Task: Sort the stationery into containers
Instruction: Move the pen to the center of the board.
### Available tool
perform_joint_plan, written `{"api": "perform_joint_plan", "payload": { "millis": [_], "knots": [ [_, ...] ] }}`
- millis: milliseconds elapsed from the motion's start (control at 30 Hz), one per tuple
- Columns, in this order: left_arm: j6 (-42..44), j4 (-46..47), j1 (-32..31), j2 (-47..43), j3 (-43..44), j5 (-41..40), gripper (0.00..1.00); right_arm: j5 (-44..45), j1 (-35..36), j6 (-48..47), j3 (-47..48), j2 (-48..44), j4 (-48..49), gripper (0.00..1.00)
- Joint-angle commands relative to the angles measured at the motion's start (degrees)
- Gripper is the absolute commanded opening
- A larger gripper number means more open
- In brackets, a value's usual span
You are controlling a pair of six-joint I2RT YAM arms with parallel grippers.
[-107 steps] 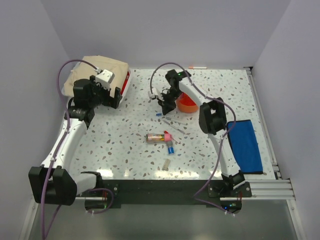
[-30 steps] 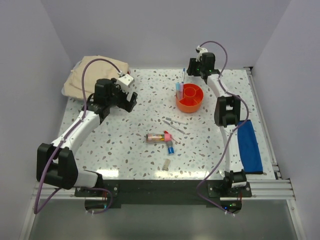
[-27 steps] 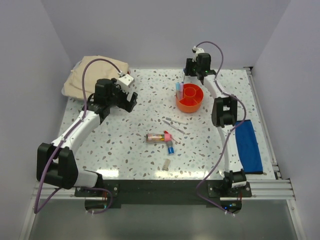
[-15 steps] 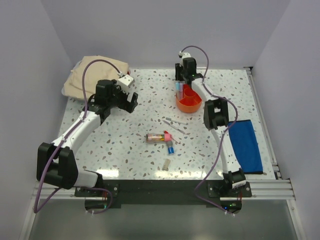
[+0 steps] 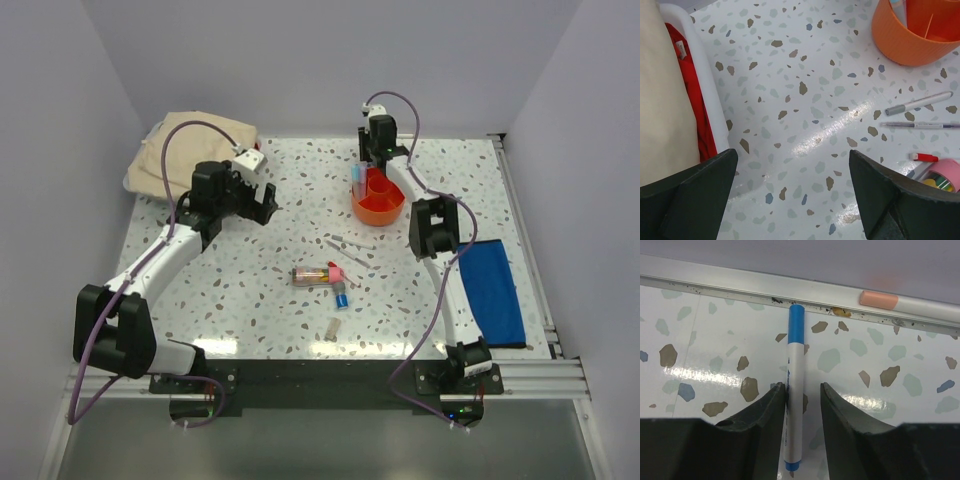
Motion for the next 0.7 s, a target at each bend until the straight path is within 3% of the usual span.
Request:
{"api": "perform_joint_plan", "payload": {
  "millis": [0,67,100,667],
  "knots": [
    [-1.9,3.4,-0.2,-0.7,-0.4,0.5,0.98,2.7,-0.1,-2.5,1.1,-0.4,-1.1,0.31],
    [-2.2,3.4,-0.2,-0.6,-0.3,0.5,0.98,2.9,-0.2,-2.4,0.8,-0.6,-2.5,0.17],
    [-2.4,3.4,-0.2,-0.5,-0.3,0.5,0.98,2.8,-0.6,-2.4,0.3,-0.8,-2.7,0.00],
    [-2.9,6.0,-0.2,0.7,-0.2,0.6,0.99,-4.8,-7.0,-4.0,-5.1,-9.2,-10.5,0.00]
  ]
}}
